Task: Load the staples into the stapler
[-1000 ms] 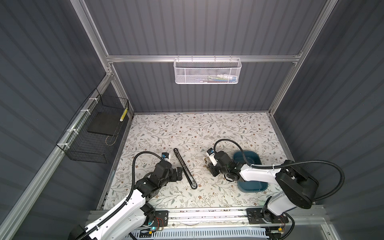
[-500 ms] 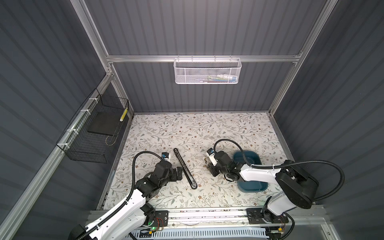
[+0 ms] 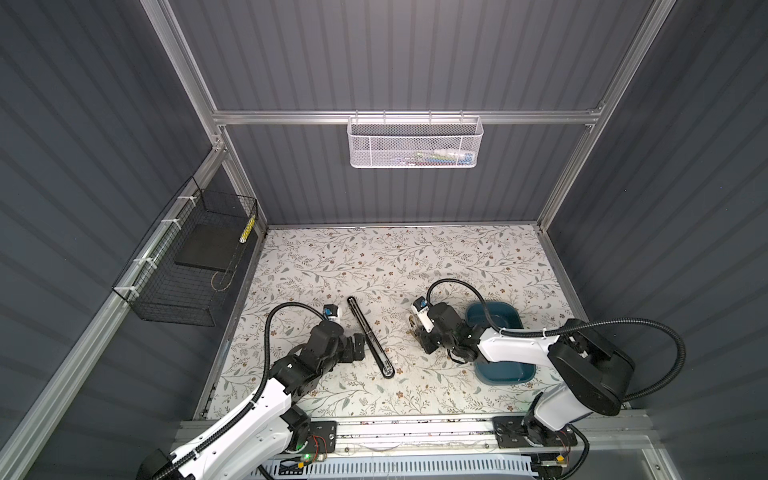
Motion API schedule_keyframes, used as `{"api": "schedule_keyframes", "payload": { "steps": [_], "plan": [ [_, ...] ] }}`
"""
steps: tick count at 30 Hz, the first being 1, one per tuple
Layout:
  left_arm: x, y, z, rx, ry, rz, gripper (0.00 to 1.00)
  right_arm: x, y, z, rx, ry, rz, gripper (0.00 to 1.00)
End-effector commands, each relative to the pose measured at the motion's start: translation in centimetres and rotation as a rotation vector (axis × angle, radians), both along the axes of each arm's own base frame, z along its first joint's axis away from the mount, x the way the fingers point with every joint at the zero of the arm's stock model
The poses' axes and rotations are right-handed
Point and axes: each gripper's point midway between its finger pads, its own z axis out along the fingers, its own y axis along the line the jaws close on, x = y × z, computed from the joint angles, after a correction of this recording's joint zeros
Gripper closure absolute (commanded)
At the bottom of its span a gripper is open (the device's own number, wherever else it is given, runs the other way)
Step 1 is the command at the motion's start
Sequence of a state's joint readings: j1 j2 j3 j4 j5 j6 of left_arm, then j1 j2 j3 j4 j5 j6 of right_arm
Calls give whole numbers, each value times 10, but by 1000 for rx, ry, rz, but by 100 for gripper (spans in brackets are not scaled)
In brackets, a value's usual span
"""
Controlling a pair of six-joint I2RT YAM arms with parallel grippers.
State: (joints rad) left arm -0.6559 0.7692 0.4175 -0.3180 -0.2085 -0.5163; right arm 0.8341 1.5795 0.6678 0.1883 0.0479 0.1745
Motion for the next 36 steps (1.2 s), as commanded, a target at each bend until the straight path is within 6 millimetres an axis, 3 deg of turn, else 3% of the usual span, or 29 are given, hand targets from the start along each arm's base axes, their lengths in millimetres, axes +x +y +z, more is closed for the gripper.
{"api": "schedule_keyframes", "payload": {
  "steps": [1,20,36],
  "plan": [
    [1,-1,3,0,-8,-2,0,0,5,0,3,4,9,89],
    [1,-2,3,-3,-8,-7,0,-13,-8,-13,-22,43,-12,89],
    [0,-3,3,-10,-8,-13,1,-31,-15,-19,-35,54,-19,80]
  ]
}}
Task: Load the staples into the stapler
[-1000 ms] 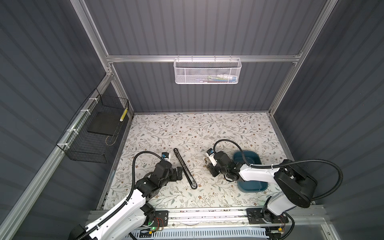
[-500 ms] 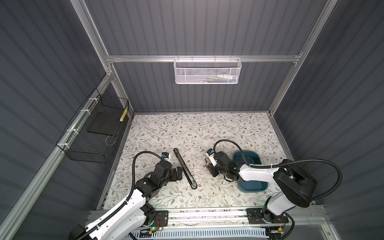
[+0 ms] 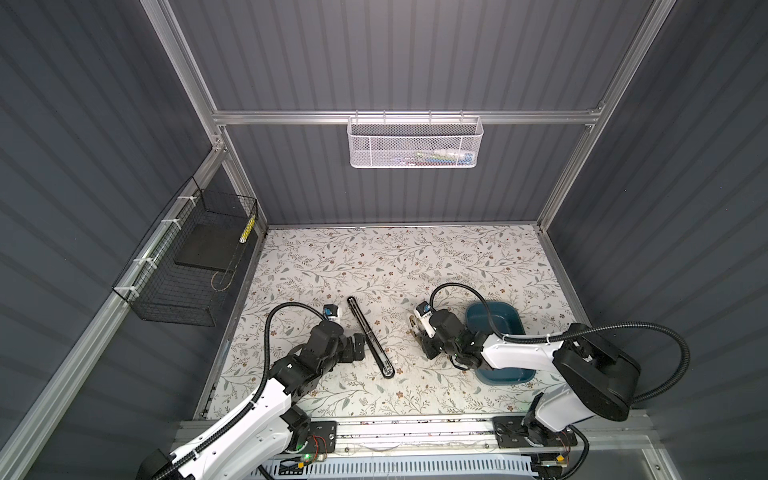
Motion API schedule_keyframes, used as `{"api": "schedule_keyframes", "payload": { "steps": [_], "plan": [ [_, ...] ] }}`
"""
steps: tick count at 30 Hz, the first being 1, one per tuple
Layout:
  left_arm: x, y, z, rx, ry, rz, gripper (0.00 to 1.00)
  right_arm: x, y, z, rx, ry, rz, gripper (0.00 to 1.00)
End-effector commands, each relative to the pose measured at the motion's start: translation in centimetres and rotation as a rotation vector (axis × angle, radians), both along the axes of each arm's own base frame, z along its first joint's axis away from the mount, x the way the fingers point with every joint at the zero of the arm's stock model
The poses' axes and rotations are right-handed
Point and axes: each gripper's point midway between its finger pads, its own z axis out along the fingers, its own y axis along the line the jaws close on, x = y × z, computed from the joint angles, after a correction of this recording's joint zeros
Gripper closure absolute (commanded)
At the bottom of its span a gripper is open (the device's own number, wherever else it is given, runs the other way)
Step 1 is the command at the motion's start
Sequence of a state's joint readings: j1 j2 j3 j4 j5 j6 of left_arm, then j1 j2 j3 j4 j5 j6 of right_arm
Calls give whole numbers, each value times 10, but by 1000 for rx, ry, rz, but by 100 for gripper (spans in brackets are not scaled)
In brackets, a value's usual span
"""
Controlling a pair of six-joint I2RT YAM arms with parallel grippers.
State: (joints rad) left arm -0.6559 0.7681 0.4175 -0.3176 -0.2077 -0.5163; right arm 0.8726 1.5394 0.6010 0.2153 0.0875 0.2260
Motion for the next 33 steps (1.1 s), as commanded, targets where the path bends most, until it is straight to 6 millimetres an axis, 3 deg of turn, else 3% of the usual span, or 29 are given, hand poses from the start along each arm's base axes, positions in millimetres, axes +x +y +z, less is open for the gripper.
{"api": "schedule_keyframes", "payload": {
  "steps": [1,7,15,33],
  "plan": [
    [0,-3,2,-8,-6,-12,0,-17,-9,-14,-43,53,7,79],
    [-1,-2,3,-10,-7,-13,0,-18,-10,-12,-46,47,5,76],
    [-1,-3,4,-12,-12,-13,0,-19,-9,-8,-43,42,9,66],
    [-1,-3,3,-15,-12,-16,0,-16,-8,-16,-103,49,-15,66]
  ]
}}
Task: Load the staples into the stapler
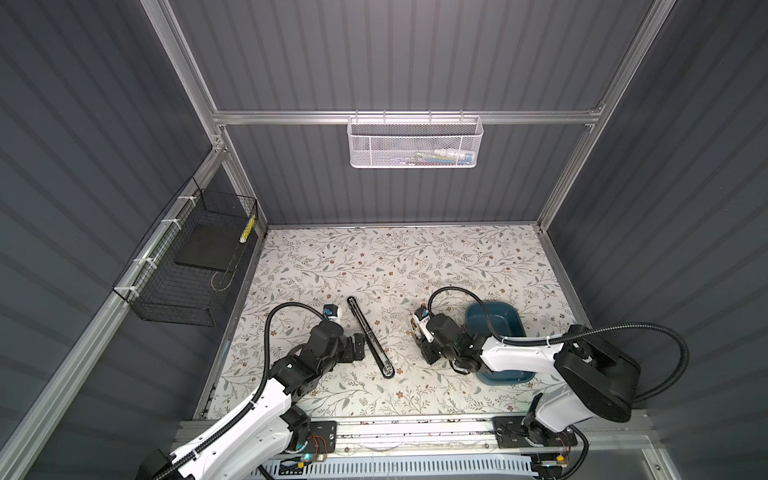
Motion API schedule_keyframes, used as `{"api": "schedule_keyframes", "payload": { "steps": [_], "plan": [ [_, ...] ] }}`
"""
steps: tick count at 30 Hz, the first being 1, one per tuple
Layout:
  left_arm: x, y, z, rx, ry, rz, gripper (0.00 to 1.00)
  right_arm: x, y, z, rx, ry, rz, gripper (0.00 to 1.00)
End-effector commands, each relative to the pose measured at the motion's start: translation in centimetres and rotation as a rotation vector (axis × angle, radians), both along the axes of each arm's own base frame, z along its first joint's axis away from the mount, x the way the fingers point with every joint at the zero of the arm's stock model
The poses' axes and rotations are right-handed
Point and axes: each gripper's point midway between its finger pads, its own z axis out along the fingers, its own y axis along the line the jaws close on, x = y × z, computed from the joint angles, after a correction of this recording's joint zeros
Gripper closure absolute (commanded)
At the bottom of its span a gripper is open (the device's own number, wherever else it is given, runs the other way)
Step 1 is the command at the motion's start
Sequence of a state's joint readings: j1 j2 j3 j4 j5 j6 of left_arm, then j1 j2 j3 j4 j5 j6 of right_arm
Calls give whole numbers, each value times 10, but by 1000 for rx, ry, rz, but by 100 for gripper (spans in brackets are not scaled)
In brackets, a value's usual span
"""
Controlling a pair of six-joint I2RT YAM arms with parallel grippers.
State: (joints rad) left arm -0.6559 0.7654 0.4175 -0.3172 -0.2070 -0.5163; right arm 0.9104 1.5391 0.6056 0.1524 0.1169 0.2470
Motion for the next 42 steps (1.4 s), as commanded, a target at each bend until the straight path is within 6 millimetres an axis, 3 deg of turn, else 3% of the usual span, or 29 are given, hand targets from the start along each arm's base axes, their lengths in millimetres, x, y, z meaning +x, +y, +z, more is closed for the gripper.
{"api": "schedule_keyframes", "payload": {
  "steps": [1,12,19,23,33,42],
  "plan": [
    [-1,-3,3,-13,-11,-16,1,-3,-7,-6,-62,13,-20,65],
    [-1,-3,3,-14,-11,-17,0,-3,-2,4,-64,-23,-23,63],
    [-1,-3,3,-16,-13,-17,0,2,-2,36,-5,-87,-42,57],
    [-1,-3,4,-17,-13,-18,0,3,-3,49,31,-106,-56,64],
    [-1,-3,4,-15,-14,-17,1,7,-5,26,-40,-65,-87,80],
    [-1,-3,4,-16,-13,-17,0,11,-3,12,-87,-48,-94,86]
  ]
}}
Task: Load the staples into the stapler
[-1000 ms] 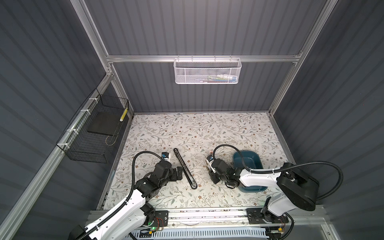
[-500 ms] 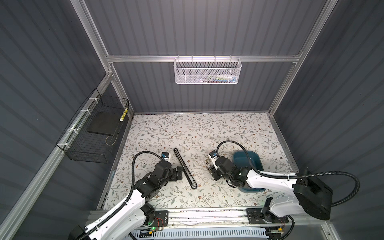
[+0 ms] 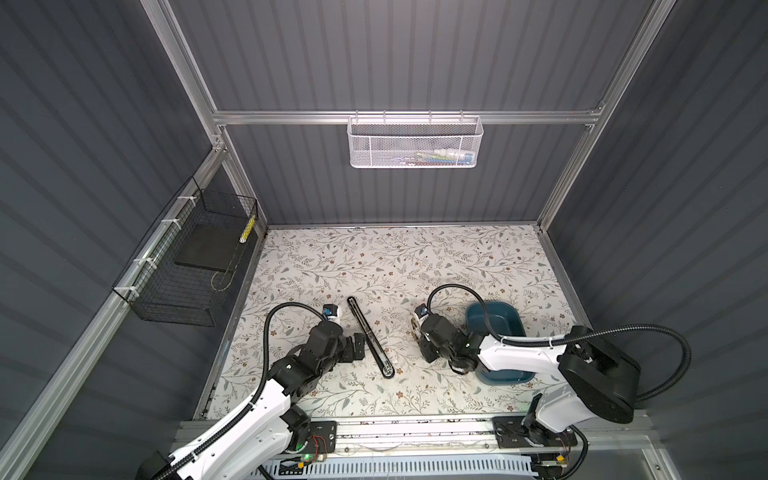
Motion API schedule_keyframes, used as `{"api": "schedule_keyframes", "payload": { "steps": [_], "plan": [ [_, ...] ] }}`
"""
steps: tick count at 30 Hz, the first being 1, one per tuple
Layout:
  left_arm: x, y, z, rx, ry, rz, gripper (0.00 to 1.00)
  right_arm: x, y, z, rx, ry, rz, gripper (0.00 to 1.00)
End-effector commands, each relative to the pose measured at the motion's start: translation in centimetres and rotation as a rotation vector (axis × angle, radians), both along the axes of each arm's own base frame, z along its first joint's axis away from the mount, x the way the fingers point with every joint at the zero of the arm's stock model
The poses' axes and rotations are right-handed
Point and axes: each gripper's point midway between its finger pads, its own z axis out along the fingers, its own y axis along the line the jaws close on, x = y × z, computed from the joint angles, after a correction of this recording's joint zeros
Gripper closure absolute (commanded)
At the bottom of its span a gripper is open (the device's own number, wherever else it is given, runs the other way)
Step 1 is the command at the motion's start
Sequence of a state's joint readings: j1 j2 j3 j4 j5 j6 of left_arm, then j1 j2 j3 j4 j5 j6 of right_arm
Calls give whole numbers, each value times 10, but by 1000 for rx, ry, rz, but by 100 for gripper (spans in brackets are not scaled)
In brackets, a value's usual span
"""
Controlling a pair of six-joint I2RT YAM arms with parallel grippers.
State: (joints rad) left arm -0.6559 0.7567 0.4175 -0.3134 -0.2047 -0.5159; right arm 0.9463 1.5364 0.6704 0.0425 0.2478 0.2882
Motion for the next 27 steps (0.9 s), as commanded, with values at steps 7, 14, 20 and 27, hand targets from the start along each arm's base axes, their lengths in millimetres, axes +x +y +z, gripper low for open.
{"api": "schedule_keyframes", "payload": {
  "steps": [7,14,20,27],
  "plan": [
    [-1,-2,1,-7,-6,-15,1,5,2,0,-22,-8,-25,93],
    [-2,-2,1,-7,-6,-15,1,6,-2,12,-4,-25,-48,96],
    [-2,-2,1,-10,-8,-16,0,5,-9,29,19,-53,-62,96],
    [-2,-2,3,-13,-11,-16,0,5,-17,42,-18,-84,-95,98]
  ]
}}
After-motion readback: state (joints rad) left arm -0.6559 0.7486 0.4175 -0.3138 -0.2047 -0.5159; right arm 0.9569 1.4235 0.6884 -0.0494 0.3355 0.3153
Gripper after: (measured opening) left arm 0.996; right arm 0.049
